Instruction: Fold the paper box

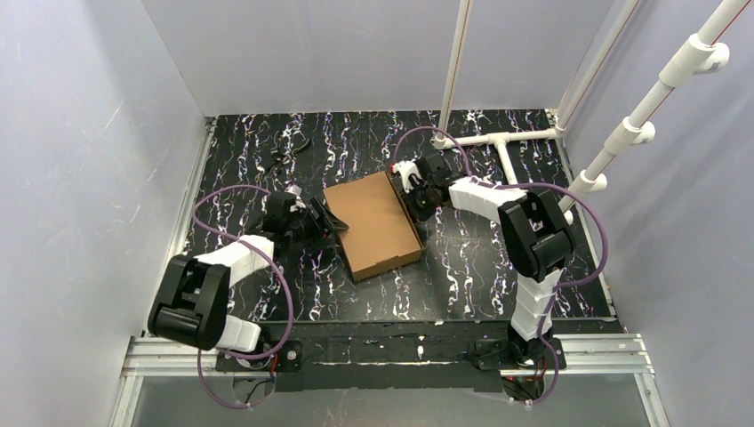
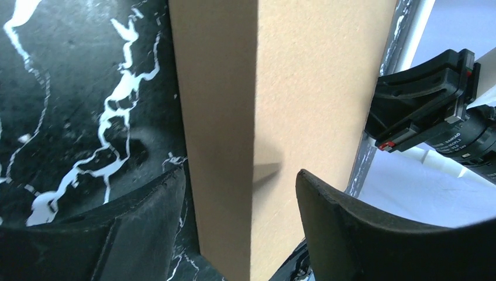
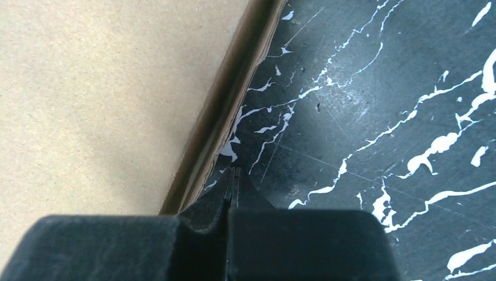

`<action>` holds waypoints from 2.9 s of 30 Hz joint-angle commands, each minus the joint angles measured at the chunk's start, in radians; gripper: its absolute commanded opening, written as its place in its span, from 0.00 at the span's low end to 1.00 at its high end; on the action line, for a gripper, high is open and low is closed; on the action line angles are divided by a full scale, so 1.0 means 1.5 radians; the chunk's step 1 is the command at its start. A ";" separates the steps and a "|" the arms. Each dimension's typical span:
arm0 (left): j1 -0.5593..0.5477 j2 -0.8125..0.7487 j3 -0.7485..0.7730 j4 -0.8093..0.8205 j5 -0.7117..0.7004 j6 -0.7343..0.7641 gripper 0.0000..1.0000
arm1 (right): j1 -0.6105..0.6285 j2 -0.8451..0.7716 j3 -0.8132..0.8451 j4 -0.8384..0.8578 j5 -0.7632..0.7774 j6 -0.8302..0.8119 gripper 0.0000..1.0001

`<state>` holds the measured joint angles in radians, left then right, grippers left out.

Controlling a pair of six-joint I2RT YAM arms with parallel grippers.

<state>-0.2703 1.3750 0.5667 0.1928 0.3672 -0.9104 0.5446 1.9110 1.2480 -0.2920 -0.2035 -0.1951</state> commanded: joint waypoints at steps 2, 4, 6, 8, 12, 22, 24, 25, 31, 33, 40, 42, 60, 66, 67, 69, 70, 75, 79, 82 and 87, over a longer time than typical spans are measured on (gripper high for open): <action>-0.006 0.039 0.040 0.064 0.037 -0.022 0.66 | -0.006 -0.018 0.031 -0.003 -0.085 0.024 0.01; -0.020 0.055 0.052 0.068 0.035 -0.025 0.65 | -0.006 -0.040 0.035 -0.007 -0.095 0.024 0.01; -0.034 0.069 0.069 0.069 0.034 -0.028 0.65 | -0.006 -0.070 0.035 -0.007 -0.109 0.024 0.01; -0.046 0.073 0.079 0.070 0.032 -0.034 0.64 | -0.006 -0.089 0.039 -0.012 -0.121 0.026 0.01; -0.063 0.040 0.095 0.072 0.028 -0.044 0.63 | -0.005 -0.094 0.040 -0.026 -0.128 0.034 0.01; -0.105 -0.009 0.143 0.069 0.040 -0.068 0.61 | -0.005 -0.066 0.064 -0.039 -0.171 0.056 0.01; -0.109 -0.013 0.144 0.070 0.037 -0.069 0.61 | -0.005 -0.076 0.068 -0.045 -0.175 0.058 0.01; -0.110 -0.016 0.148 0.070 0.036 -0.069 0.61 | -0.005 -0.075 0.070 -0.051 -0.180 0.061 0.01; -0.134 -0.021 0.223 0.065 0.033 -0.074 0.61 | 0.009 -0.060 0.052 -0.050 -0.251 0.082 0.01; -0.145 -0.013 0.266 0.056 0.032 -0.074 0.61 | 0.026 -0.056 0.052 -0.048 -0.253 0.084 0.01; -0.216 0.114 0.389 0.051 0.040 -0.089 0.62 | 0.042 0.007 0.039 -0.016 -0.276 0.126 0.01; -0.232 0.161 0.402 0.052 0.052 -0.091 0.62 | 0.027 -0.017 -0.003 0.024 -0.262 0.153 0.01; 0.145 0.068 0.405 -0.330 -0.068 0.375 0.77 | -0.044 -0.004 0.005 0.062 -0.218 0.151 0.01; 0.155 0.216 0.480 -0.293 -0.043 0.404 0.65 | -0.043 0.038 0.031 0.072 -0.208 0.161 0.01; 0.155 0.237 0.489 -0.288 -0.033 0.408 0.65 | -0.043 0.042 0.033 0.075 -0.202 0.163 0.01; 0.155 0.270 0.491 -0.266 -0.001 0.407 0.64 | -0.042 0.051 0.039 0.081 -0.194 0.166 0.01; 0.155 0.283 0.487 -0.250 0.025 0.402 0.64 | -0.041 0.055 0.041 0.084 -0.189 0.168 0.01; 0.154 0.322 0.452 -0.214 0.117 0.359 0.61 | -0.025 0.083 0.057 0.108 -0.157 0.180 0.01; 0.152 0.300 0.385 -0.192 0.126 0.312 0.56 | -0.014 0.095 0.075 0.116 -0.133 0.192 0.01; 0.145 0.267 0.325 -0.161 0.157 0.272 0.56 | -0.013 0.088 0.071 0.119 -0.127 0.192 0.01; 0.087 0.215 0.246 -0.100 0.210 0.194 0.56 | -0.013 0.050 0.049 0.128 -0.134 0.183 0.01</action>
<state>-0.0544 1.7809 1.0218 0.0071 0.5758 -0.5144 0.5243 2.0365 1.3266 -0.1375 -0.4198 0.0822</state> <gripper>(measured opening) 0.559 0.023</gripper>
